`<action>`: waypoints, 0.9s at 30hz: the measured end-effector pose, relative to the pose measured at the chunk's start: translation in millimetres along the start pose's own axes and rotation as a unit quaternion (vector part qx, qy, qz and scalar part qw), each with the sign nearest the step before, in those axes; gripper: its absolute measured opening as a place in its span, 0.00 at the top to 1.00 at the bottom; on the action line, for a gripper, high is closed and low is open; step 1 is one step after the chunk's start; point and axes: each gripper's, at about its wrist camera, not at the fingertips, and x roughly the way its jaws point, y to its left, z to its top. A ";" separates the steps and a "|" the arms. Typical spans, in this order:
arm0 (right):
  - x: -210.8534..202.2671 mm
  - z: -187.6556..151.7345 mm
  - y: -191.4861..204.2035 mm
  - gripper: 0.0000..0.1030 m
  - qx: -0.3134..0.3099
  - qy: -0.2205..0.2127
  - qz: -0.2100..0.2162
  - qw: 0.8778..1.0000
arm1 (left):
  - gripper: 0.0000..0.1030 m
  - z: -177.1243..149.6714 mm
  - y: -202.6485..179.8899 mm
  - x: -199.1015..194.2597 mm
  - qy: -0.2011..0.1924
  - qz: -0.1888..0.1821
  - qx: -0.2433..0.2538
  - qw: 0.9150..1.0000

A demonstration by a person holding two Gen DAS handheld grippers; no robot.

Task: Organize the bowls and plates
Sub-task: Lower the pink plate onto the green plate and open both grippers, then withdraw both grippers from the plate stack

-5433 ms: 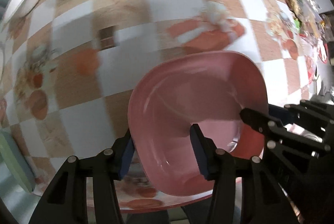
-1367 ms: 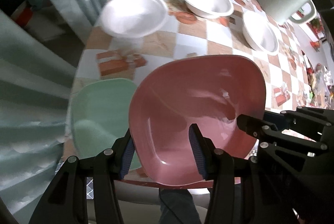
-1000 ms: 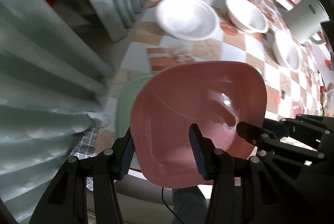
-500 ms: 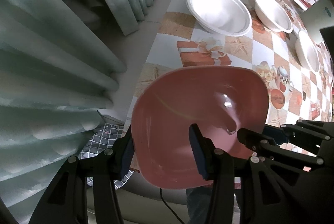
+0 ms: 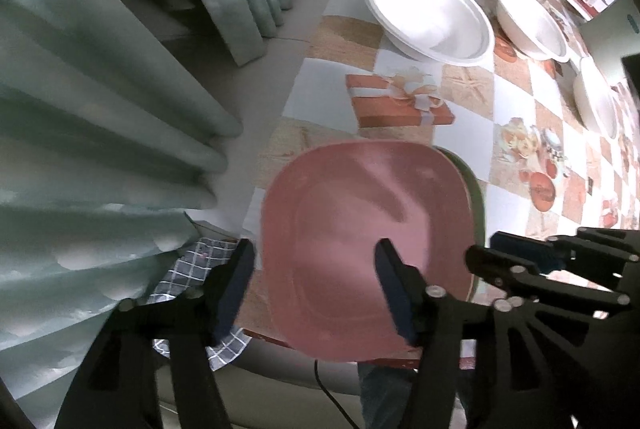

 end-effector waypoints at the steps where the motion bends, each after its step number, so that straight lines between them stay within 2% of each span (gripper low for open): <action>1: -1.2 -0.7 -0.7 0.81 0.000 -0.002 -0.002 1.000 | 0.24 -0.1 1.7 0.0 -0.001 0.005 -0.003 1.000; 2: -2.3 -0.4 -2.2 0.81 0.000 -0.003 -0.003 1.000 | 0.20 -0.6 4.0 0.6 0.000 0.007 -0.008 1.000; 3: -4.1 -0.6 -3.4 0.79 -0.001 -0.004 -0.005 1.000 | 0.20 -1.0 6.4 1.3 0.003 0.005 -0.013 1.000; 5: -7.2 -2.7 -6.1 0.65 -0.003 -0.008 -0.022 1.000 | 0.20 -1.7 10.5 2.9 0.006 0.007 -0.020 1.000; 7: -10.7 -5.2 -12.2 0.28 -0.001 -0.012 -0.026 1.000 | 0.14 -0.6 17.1 8.1 0.021 0.018 -0.032 0.999; 8: -12.9 -6.9 -13.1 0.21 0.000 -0.015 -0.024 1.000 | 0.07 -0.9 22.6 12.0 0.034 0.010 -0.043 0.998; 10: -20.1 -9.4 -21.3 0.02 0.011 -0.025 -0.018 0.999 | 0.00 -2.4 29.8 14.5 0.037 -0.002 -0.058 0.998; 15: -30.7 -16.4 -27.6 0.01 0.010 -0.034 -0.022 0.999 | 0.00 -7.2 22.1 6.9 0.022 0.003 -0.043 0.999; 21: -42.2 -21.3 -39.2 0.01 0.018 -0.042 -0.015 0.999 | 0.00 -6.7 9.7 5.4 0.034 -0.011 -0.035 0.999; 27: -46.6 -26.1 -48.3 0.01 0.034 -0.046 -0.012 0.998 | 0.00 -4.8 -4.8 -2.3 0.035 -0.008 -0.012 0.999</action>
